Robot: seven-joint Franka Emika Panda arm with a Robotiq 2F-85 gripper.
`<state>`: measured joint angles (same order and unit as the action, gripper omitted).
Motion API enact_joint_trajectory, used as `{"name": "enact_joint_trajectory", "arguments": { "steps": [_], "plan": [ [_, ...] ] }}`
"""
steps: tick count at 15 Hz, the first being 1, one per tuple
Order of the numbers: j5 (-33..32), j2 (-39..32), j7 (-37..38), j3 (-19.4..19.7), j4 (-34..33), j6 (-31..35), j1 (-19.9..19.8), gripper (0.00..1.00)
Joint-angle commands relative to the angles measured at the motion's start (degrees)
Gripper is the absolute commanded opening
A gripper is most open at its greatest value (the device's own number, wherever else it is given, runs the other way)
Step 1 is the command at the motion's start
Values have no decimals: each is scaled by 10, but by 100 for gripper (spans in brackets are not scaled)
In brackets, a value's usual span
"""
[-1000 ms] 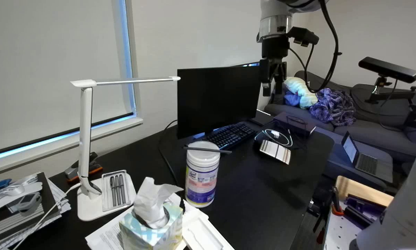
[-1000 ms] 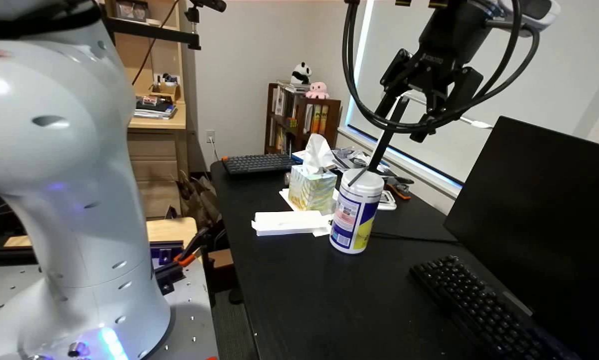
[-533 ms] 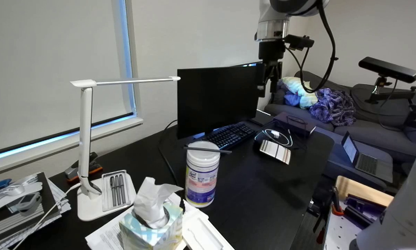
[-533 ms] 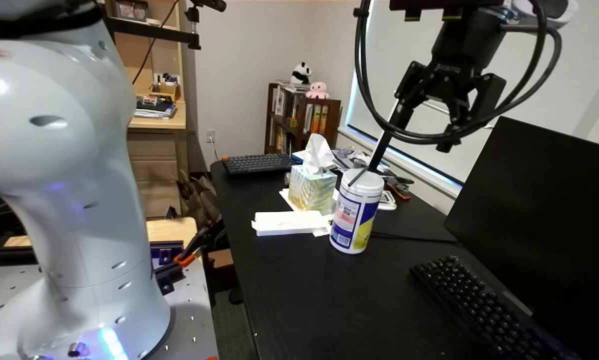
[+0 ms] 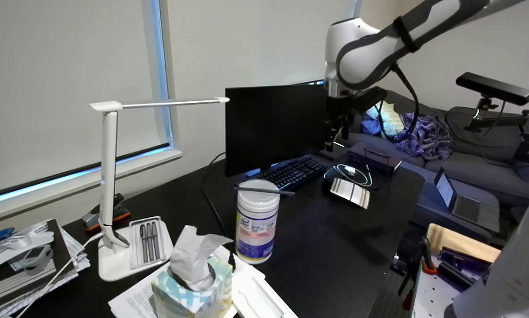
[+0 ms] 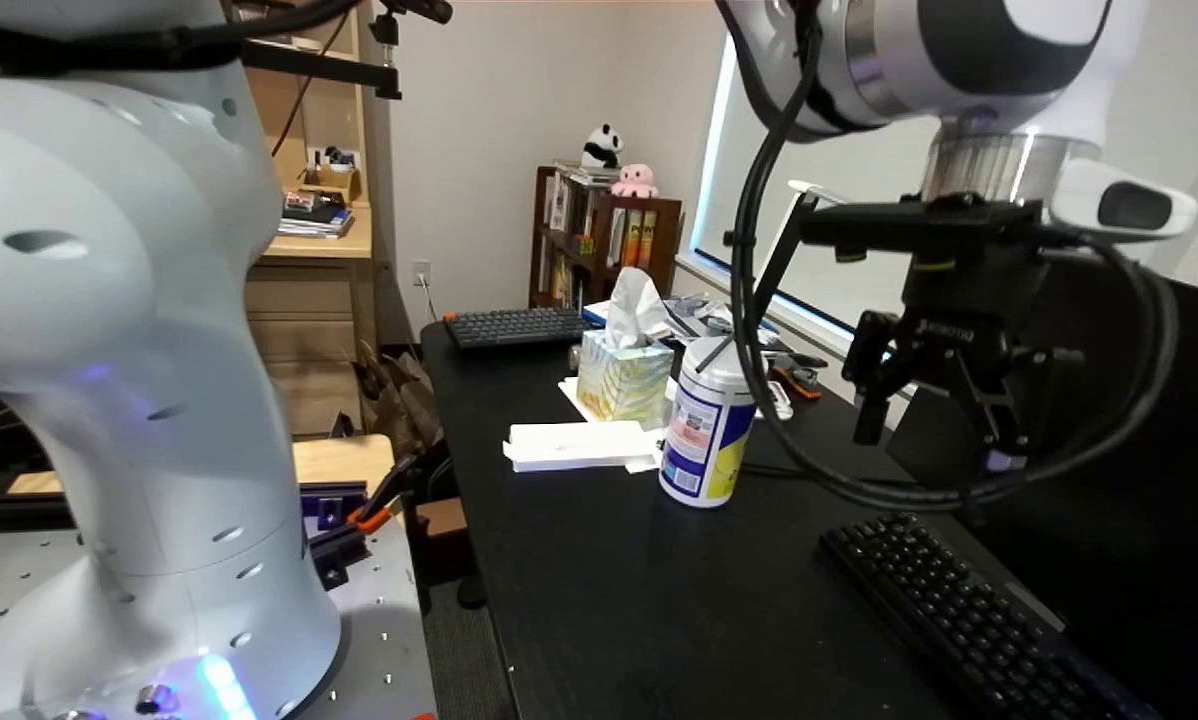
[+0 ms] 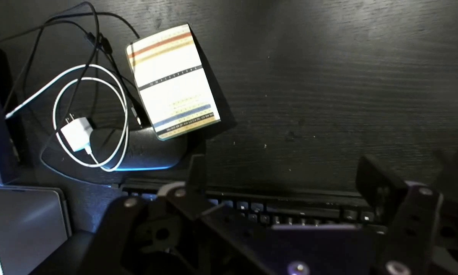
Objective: Move the striped paper from the right side of the desk to the left side of the desk
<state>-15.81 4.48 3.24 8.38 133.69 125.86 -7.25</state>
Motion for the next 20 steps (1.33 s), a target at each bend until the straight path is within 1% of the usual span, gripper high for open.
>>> {"name": "enact_joint_trajectory", "arguments": {
  "steps": [1, 3, 5, 6, 10, 11, 12, 13, 14, 19, 20],
  "plan": [
    [-24, -53, 66, -3, 18, 54, -8, 100],
    [-28, -87, 97, 0, 22, 89, -5, 100],
    [-60, -126, 143, 9, 26, 160, -3, 100],
    [-94, -148, 176, 19, 24, 196, -1, 100],
    [-208, -215, 281, 78, 6, 247, 24, 100],
    [-230, -228, 299, 93, 1, 252, 31, 100],
    [-236, -237, 308, 101, -2, 252, 34, 100],
    [-209, -237, 298, 96, -6, 237, 31, 100],
    [-205, -225, 279, 96, 7, 242, 30, 100],
    [-205, -230, 279, 98, 5, 242, 32, 100],
    [-217, -233, 325, 109, -3, 231, 46, 100]
  ]
}}
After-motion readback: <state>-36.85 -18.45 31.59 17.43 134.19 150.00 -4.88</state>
